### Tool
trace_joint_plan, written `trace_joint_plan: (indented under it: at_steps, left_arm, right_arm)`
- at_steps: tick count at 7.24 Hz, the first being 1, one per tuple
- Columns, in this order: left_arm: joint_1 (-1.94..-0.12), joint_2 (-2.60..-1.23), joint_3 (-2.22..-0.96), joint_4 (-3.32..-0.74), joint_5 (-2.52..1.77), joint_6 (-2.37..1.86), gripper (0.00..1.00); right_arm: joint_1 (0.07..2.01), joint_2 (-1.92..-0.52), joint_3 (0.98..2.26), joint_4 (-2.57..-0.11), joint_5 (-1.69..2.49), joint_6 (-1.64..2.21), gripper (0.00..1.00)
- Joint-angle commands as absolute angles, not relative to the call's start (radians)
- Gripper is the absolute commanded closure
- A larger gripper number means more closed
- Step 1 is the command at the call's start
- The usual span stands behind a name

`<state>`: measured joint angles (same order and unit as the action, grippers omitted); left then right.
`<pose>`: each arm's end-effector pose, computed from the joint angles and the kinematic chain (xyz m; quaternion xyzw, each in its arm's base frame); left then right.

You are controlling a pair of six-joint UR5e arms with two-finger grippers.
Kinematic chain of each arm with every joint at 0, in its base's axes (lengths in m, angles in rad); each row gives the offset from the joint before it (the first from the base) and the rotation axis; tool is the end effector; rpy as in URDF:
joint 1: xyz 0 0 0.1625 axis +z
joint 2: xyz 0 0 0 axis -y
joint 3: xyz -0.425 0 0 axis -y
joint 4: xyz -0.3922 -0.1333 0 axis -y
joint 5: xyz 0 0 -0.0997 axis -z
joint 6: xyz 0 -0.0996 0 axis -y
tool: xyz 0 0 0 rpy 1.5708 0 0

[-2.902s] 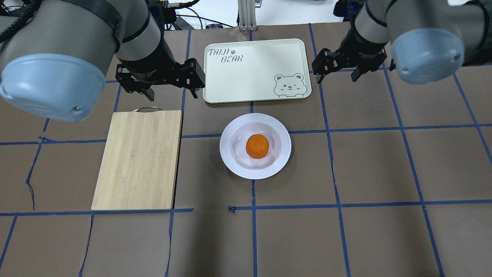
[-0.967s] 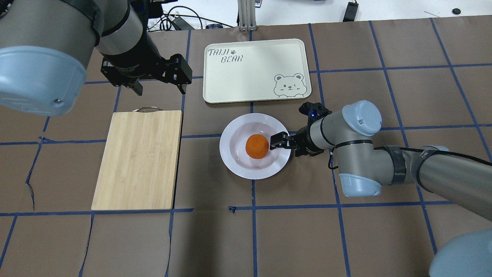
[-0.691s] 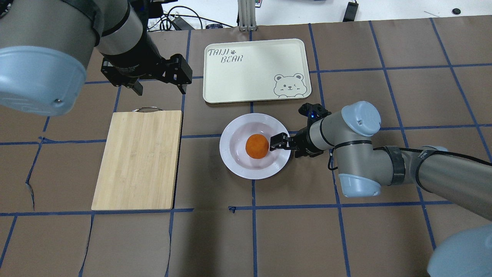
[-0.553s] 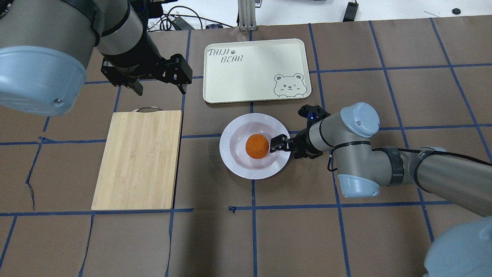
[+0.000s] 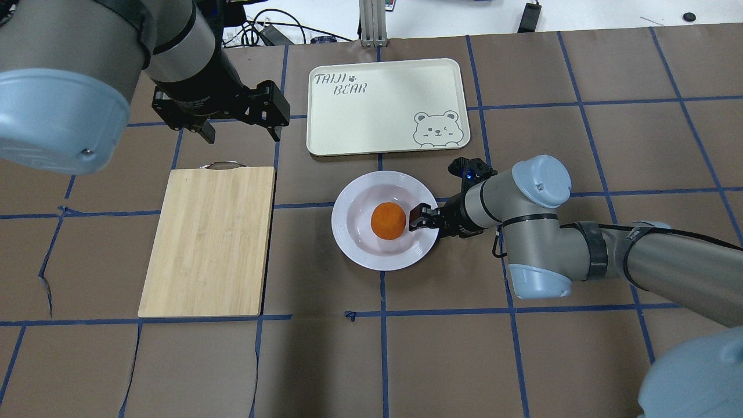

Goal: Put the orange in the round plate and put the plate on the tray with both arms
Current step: 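Close the right gripper on the plate rim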

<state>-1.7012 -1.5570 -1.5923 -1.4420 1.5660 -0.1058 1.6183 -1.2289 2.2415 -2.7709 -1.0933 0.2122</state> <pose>-0.1973 -0.4757 0.4976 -0.0124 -0.9981 0.0598 0.0095 0.2009 -0.4556 0.1619 0.0575 0.9659 -0.0597 0.2452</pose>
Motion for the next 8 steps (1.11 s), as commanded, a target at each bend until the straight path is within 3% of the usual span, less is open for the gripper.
trace_joint_plan:
  at_steps: [1,2,3,6,8]
  left_arm:
    - [-1.701,-1.557,-1.592,-1.442,1.566,-0.104,0.00]
    - [-1.700,-1.557,-1.592,-1.442,1.566,-0.104,0.00]
    - [-1.700,-1.557,-1.591,-1.443,1.568,-0.104,0.00]
    - [-1.700,-1.557,-1.591,-1.445,1.568,-0.104,0.00]
    - [-1.700,-1.557,-1.591,-1.445,1.569,-0.104,0.00]
  right_arm:
    - [1.621,-1.227,2.243,-2.770,-1.097,0.212,0.46]
    - [1.626,-1.227,2.243,-2.770,-1.097,0.212,0.54]
    - [1.637,-1.227,2.243,-2.766,-1.097,0.215,0.69]
    - [1.637,-1.229,2.240,-2.769,-1.108,0.215,0.86]
    - [1.637,-1.236,2.237,-2.775,-1.104,0.225,0.90]
